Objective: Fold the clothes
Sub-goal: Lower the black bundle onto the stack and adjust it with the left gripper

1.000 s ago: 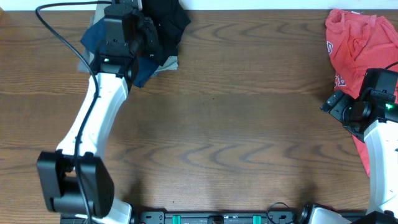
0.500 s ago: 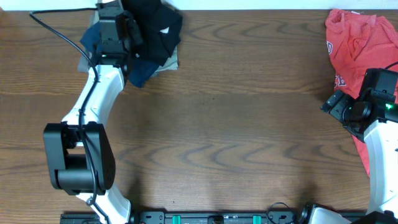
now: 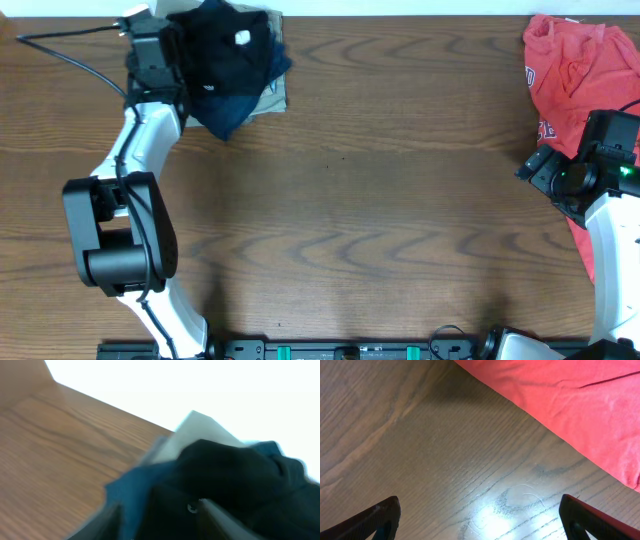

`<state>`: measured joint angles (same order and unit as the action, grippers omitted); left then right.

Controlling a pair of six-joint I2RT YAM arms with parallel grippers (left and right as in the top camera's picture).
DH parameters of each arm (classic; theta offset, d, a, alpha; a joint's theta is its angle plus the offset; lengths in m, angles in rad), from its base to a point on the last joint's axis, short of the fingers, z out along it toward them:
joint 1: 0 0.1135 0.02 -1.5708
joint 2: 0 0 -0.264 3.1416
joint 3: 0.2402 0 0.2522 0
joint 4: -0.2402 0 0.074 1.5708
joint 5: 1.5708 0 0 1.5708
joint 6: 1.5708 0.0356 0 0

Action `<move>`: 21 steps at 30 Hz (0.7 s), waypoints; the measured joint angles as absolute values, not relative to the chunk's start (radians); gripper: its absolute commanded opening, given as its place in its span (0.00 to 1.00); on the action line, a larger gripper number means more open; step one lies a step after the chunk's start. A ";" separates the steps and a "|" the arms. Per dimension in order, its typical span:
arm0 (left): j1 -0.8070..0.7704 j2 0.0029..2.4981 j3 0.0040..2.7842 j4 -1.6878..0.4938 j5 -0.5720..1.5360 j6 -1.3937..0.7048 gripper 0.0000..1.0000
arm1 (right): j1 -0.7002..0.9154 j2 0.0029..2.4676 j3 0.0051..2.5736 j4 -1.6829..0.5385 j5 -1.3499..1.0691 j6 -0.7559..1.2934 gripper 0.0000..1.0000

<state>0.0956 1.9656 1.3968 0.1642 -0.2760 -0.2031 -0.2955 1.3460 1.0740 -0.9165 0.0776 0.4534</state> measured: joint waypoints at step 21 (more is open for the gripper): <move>0.050 1.927 1.409 0.019 -0.155 -0.205 0.43 | -0.295 1.346 1.074 -0.917 0.078 0.453 0.99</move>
